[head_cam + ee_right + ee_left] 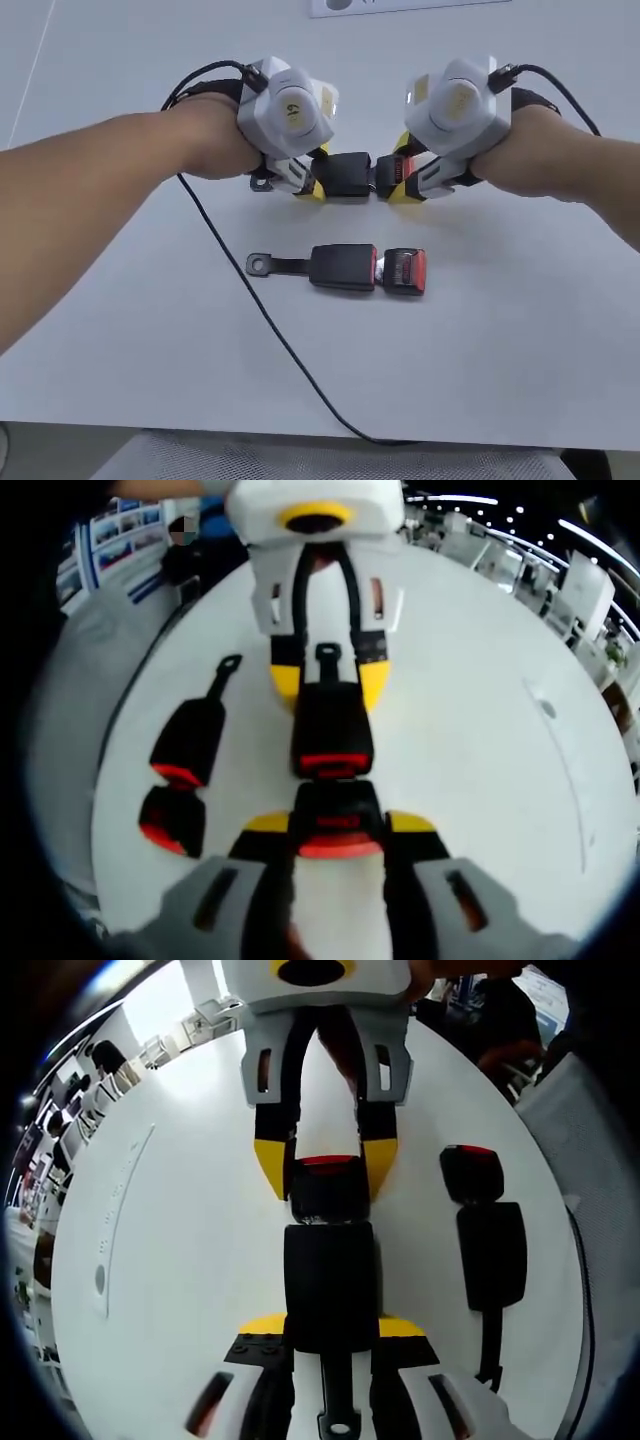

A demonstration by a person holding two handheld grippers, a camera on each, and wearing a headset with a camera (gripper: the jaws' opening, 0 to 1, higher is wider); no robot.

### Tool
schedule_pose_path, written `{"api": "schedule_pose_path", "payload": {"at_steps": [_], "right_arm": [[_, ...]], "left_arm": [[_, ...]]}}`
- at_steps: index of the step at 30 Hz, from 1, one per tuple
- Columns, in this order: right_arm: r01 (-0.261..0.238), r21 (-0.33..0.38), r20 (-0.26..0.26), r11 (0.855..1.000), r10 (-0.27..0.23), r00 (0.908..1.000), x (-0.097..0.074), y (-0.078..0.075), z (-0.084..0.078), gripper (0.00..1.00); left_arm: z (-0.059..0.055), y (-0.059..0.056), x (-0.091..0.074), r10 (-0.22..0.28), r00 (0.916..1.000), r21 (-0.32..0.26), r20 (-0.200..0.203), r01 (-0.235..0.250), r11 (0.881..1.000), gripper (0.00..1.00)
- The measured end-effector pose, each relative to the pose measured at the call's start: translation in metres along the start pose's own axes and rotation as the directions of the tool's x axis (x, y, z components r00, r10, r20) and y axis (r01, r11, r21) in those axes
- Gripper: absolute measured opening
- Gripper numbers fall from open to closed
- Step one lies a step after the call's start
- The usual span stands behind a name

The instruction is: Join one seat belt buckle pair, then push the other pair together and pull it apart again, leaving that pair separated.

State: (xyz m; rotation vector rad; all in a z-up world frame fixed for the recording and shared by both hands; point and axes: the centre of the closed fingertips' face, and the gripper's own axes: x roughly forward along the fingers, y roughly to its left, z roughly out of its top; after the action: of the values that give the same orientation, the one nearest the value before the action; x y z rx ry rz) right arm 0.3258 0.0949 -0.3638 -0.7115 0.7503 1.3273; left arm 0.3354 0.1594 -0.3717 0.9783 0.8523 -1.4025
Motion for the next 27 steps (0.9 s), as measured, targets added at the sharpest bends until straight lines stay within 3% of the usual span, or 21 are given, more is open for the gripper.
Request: {"api": "schedule_pose_path", "payload": {"at_steps": [11,19,21,27], "right_arm": [[0.002,-0.014,-0.004,1.000,-0.002,1.0000,-0.003,0.000,0.000,0.32],[0.011,0.000,-0.014,1.000,-0.011,0.9998,-0.009,-0.003,-0.015,0.33],[0.007,0.028,0.017,1.000,-0.008,0.9998,-0.010,-0.003,-0.015,0.33],[0.014,0.007,0.014,1.000,-0.014,0.9998,-0.011,-0.001,-0.016,0.34]], "left_arm": [[0.000,-0.001,-0.002,-0.002,0.9999,0.001,0.014,0.002,1.000,0.28],[-0.001,0.000,-0.001,0.005,0.9997,0.001,0.022,-0.005,1.000,0.29],[-0.001,0.000,0.000,0.005,0.9997,0.000,0.023,-0.005,1.000,0.29],[-0.001,0.000,0.000,0.000,0.9999,0.004,0.016,0.000,1.000,0.29]]}}
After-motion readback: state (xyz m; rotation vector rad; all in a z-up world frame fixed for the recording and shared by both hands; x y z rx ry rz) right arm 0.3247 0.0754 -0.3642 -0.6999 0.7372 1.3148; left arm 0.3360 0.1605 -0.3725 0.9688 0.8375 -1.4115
